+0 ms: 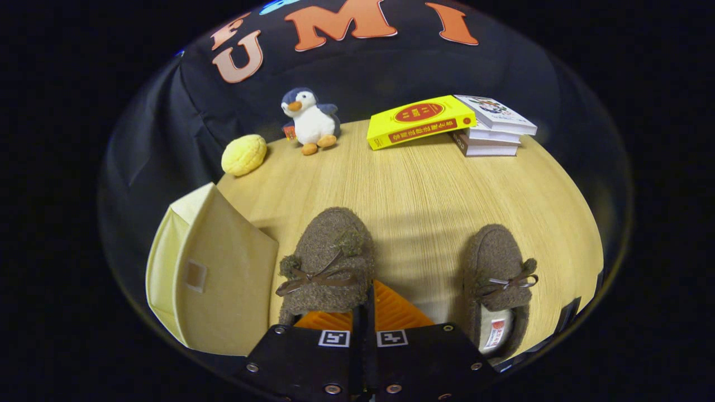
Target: Open the storage box then place both shoes into the box .Put the left shoe in first, then the right shoe, with the right side of both shoes facing outward in a uniform manner.
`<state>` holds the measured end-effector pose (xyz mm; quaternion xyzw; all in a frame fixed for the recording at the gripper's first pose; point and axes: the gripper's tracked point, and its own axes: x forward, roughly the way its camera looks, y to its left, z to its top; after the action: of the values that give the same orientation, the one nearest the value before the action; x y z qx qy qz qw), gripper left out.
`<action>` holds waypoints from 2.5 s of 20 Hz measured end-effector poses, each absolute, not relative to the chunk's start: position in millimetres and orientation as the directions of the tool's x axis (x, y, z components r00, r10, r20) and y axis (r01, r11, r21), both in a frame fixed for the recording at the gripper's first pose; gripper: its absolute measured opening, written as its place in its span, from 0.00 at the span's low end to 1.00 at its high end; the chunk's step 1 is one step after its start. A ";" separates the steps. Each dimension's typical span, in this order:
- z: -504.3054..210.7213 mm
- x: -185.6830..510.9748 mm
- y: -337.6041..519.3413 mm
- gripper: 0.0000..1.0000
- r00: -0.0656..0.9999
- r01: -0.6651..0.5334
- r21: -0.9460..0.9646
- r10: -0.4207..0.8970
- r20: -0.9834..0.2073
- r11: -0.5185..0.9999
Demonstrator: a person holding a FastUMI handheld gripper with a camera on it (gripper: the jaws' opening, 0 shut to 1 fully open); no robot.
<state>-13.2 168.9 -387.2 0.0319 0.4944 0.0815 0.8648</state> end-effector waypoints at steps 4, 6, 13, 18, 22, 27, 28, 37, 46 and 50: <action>-326.9 -4.1 196.7 0.03 0.542 -0.135 0.177 0.222 -0.810 0.975; -304.0 -3.3 215.5 0.03 0.549 -0.154 0.197 0.250 -0.798 0.968; -275.7 -13.2 296.1 0.03 0.511 -0.237 0.253 0.342 -0.789 0.938; -290.2 -25.6 356.9 0.03 0.455 -0.279 0.265 0.370 -0.810 0.923; -314.1 -30.0 396.1 0.03 0.423 -0.294 0.240 0.351 -0.836 0.925; -358.9 -44.7 426.5 0.03 0.360 -0.257 0.201 0.287 -0.888 0.945; -367.3 -47.4 430.8 0.03 0.348 -0.248 0.193 0.273 -0.897 0.949; -430.4 -79.2 451.8 0.09 0.194 -0.167 0.139 0.171 -0.966 0.976; -398.0 -92.5 457.9 0.24 0.134 -0.196 0.325 0.354 -0.926 0.925; -357.8 -76.8 428.4 0.42 0.211 -0.259 0.326 0.383 -0.899 0.909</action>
<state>-76.8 428.4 -357.8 0.0520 0.5931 0.2067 0.7764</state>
